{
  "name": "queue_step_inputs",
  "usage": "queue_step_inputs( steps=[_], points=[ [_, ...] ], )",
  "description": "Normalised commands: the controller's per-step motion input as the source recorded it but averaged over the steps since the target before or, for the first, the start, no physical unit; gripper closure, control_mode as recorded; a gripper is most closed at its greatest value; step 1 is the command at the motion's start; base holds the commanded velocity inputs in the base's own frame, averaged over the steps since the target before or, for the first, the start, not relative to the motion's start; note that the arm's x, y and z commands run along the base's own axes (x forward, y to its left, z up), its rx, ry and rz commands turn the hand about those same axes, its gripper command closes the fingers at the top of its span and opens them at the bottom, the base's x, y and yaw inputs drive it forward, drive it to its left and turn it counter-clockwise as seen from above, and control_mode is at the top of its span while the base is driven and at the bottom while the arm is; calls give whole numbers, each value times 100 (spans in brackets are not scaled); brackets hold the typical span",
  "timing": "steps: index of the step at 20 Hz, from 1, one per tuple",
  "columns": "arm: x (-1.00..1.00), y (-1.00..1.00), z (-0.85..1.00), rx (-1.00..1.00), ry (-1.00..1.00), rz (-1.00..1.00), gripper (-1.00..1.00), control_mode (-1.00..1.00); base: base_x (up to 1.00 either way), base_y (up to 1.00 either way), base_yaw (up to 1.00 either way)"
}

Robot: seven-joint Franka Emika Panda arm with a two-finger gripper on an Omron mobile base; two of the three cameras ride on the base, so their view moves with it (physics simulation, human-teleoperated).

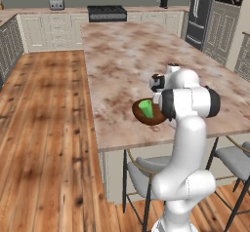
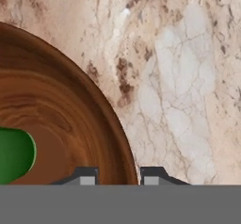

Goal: Place the cup inside the bowl on the dining table and move the bowl to any counter.

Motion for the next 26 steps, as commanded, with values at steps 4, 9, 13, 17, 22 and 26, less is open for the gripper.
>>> queue_step_inputs(
  steps=[4, 9, 13, 17, 22, 26],
  points=[
    [4, -19, 1, 11, 1, -8, 100, -100, 0, 0, 0],
    [0, -17, 3, 13, 0, -7, 100, -100, 0, 0, 0],
    [0, -13, 16, 16, 0, -7, 100, -100, 0, 0, 0],
    [0, -7, 16, 14, 0, -6, 100, -100, 0, 0, 0],
    [0, -7, 22, 16, 0, -5, 100, -100, 0, 0, 0],
    [0, -11, 25, 17, 0, -5, 100, -100, 0, 0, 0]
  ],
)
